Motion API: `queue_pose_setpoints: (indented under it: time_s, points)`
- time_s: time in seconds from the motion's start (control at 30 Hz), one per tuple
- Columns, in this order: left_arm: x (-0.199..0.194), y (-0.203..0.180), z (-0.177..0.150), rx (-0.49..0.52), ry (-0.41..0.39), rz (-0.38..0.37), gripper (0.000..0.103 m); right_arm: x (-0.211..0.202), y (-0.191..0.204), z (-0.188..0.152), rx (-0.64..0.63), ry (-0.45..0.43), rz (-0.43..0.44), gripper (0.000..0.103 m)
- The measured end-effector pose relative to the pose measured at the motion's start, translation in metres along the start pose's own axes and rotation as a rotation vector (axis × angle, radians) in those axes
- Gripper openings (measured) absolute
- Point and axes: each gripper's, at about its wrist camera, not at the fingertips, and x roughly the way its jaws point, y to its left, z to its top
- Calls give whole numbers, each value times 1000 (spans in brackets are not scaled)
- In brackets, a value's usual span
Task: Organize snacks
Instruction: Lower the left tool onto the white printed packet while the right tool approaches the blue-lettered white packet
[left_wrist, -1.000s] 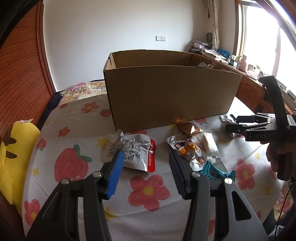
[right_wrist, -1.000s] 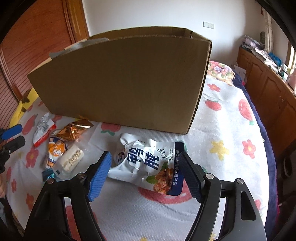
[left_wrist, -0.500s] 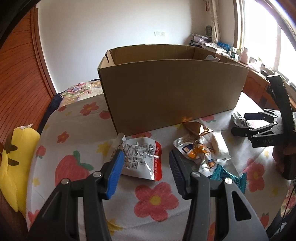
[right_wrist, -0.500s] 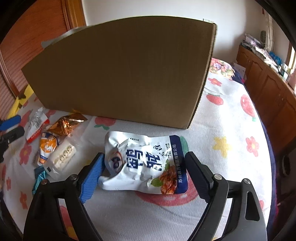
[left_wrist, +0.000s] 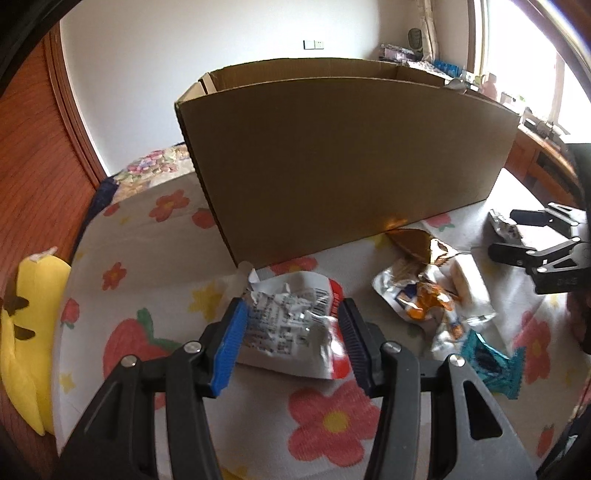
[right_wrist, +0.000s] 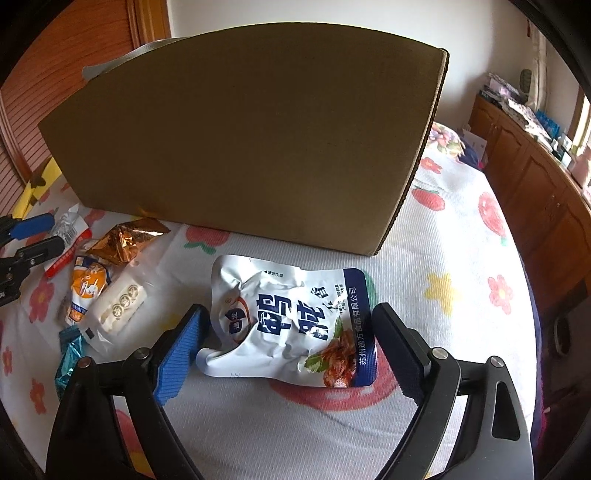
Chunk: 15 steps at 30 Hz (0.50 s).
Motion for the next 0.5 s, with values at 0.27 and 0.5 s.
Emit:
queue_pose_setpoints:
  time_s: [0.27, 0.5]
  points:
    - [13, -3, -2, 50, 11, 23, 68, 0, 0, 0, 0, 0, 0, 92]
    - [21, 5, 4, 6, 35, -12, 71, 0, 2, 0, 0, 0, 0, 92]
